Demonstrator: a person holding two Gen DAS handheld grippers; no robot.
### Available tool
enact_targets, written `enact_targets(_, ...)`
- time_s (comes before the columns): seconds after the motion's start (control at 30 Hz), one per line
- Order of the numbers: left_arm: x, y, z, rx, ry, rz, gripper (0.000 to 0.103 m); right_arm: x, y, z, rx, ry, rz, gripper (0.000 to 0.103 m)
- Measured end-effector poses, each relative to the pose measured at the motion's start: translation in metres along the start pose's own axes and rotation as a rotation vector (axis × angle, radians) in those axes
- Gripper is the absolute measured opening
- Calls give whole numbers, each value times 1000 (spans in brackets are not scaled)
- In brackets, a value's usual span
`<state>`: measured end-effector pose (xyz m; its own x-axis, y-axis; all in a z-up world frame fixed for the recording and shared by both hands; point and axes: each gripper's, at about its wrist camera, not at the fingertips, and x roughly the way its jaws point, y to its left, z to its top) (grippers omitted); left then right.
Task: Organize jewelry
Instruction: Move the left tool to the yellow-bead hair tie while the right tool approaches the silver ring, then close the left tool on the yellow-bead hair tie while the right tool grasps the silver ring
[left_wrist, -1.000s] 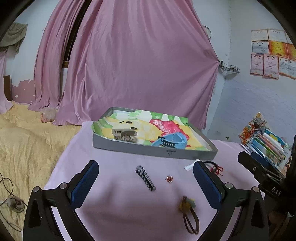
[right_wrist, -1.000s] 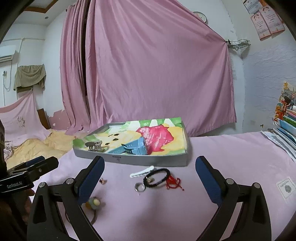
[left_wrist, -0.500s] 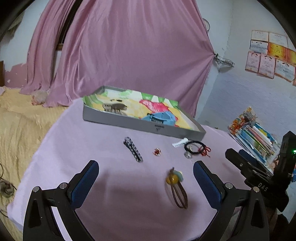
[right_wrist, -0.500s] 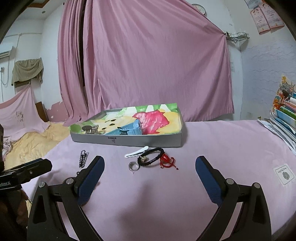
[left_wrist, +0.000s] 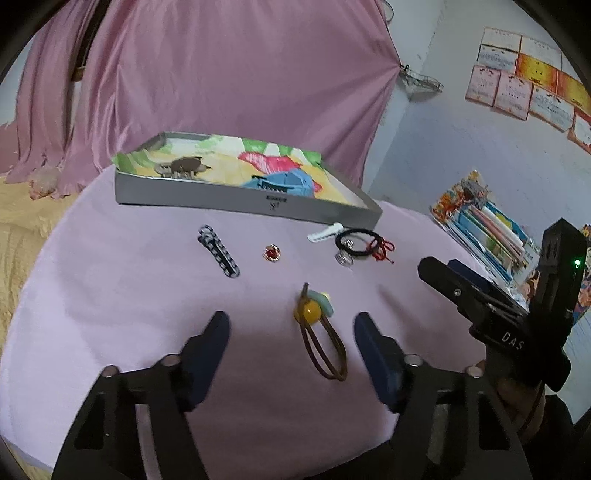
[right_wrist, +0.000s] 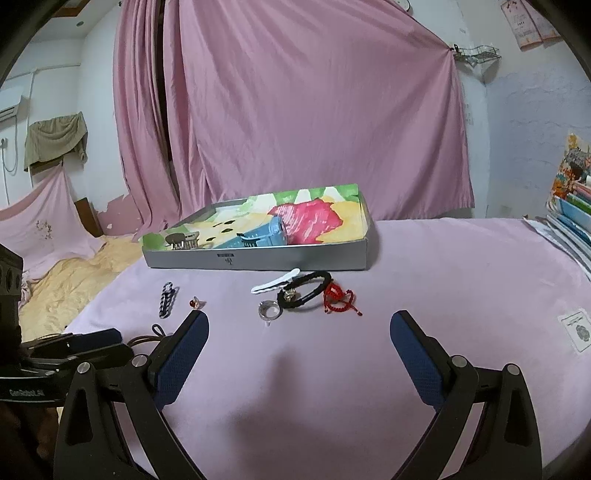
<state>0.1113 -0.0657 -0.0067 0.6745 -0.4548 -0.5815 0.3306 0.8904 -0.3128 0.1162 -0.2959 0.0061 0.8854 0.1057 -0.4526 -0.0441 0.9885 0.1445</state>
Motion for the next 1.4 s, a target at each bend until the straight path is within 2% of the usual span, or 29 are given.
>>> enact_targets(0.27, 10, -3, 0, 27, 42, 11, 22, 14, 3, -2, 9, 76, 19, 97)
enact_targets(0.43, 12, -5, 3, 40, 44, 18, 10, 24, 8, -2, 1, 122, 32, 96)
enact_targets(0.63, 19, -1, 12, 34, 50, 34, 6, 35, 12, -2, 13, 169, 41, 93)
enact_targets(0.77, 25, 1, 18, 38, 59, 41, 5, 45, 13, 0, 19, 213, 42, 76)
enact_targets(0.83, 28, 2, 21, 39, 64, 44, 5, 50, 14, 2, 25, 232, 50, 75)
enact_targets(1.1, 37, 7, 34, 39, 70, 59, 4, 68, 22, 8, 16, 292, 83, 51)
enact_targets(1.23, 40, 11, 43, 30, 60, 62, 4, 77, 23, 11, 18, 320, 80, 46)
enact_targets(1.3, 42, 13, 46, 26, 58, 62, 4, 81, 25, 12, 18, 335, 81, 38)
enact_targets(1.4, 46, 14, 51, 26, 59, 63, 4, 87, 29, 16, 4, 350, 69, 37)
